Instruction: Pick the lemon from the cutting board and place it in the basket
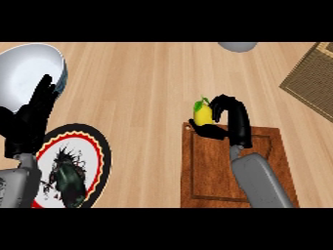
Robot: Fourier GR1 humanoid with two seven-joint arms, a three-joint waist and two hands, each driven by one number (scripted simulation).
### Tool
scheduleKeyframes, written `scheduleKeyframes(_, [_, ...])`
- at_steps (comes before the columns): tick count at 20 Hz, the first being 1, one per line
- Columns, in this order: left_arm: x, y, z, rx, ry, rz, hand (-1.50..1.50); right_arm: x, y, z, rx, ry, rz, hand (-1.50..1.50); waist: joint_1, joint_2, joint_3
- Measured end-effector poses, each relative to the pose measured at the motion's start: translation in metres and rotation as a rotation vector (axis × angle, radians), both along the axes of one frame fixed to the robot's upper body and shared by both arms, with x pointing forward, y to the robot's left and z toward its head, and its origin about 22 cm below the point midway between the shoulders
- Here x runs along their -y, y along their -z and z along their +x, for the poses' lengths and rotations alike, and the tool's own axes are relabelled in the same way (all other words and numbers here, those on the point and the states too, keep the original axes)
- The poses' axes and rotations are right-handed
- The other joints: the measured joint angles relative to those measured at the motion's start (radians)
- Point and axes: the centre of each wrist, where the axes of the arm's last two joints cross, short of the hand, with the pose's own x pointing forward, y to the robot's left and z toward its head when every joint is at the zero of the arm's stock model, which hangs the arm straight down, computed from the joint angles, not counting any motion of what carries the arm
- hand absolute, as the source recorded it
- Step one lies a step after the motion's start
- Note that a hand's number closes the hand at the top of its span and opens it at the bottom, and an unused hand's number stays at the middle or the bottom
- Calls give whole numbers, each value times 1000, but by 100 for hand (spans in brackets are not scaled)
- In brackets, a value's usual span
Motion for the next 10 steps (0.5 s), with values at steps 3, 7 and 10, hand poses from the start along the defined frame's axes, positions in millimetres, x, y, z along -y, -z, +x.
scheduleKeyframes(3, [-3, 0, -3, -5, -9, -2, 0, -13, -30, 4, 64, 42, -8, 150, -10, -1, 0])
scheduleKeyframes(7, [-4, -1, -4, -5, -18, -3, 0, -14, -70, 8, 89, 108, -41, 150, -18, -1, 1])
scheduleKeyframes(10, [-1, 1, -7, -2, -22, -3, 0, -3, -97, 16, 103, 160, -39, 150, -18, -1, 1])
